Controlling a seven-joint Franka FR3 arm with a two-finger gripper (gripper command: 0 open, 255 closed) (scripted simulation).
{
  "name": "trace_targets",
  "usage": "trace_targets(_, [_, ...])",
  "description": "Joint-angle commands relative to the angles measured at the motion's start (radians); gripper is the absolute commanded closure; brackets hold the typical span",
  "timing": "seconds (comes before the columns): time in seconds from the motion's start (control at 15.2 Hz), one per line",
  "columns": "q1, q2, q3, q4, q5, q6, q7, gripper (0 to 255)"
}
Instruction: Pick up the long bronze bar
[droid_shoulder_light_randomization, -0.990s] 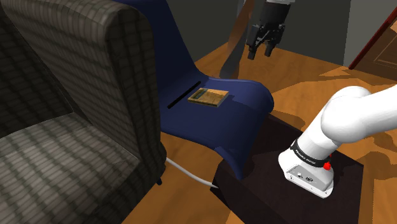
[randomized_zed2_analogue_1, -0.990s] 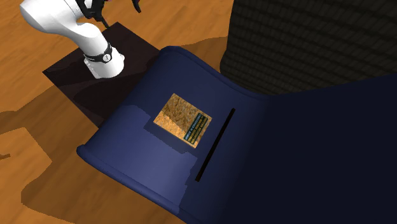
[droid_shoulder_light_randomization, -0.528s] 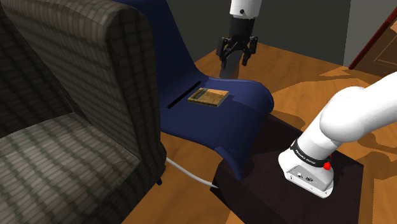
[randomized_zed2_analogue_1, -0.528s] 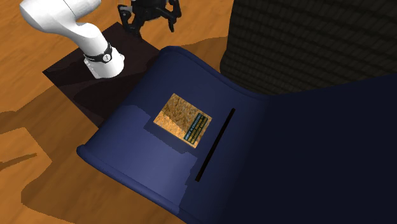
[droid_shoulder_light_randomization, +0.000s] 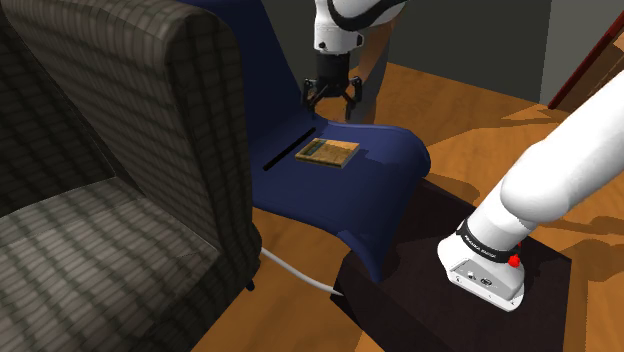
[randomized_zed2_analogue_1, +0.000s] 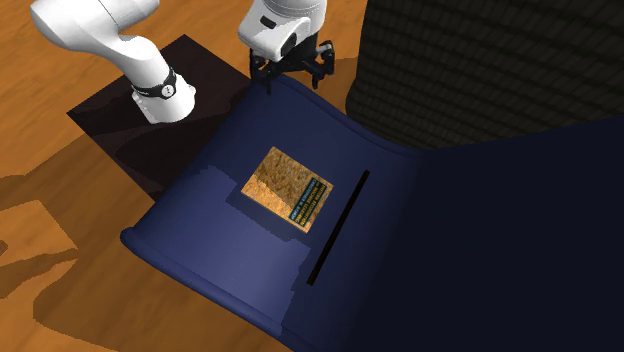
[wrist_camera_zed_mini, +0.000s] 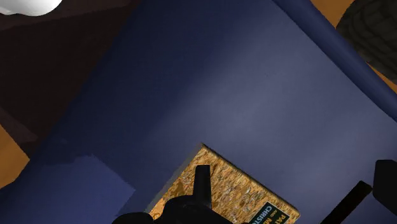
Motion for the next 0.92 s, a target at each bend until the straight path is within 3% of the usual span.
trace_targets(0.0, [-0.005,0.098,0.015,0.067,-0.025,0.013,0.089,0])
trace_targets(0.4, [0.012,0.366,0.011,0.263,-0.099,0.031,0.315,0])
trace_targets(0.86, [0.055,0.668,-0.046,0.545,-0.147,-0.003,0.519,0])
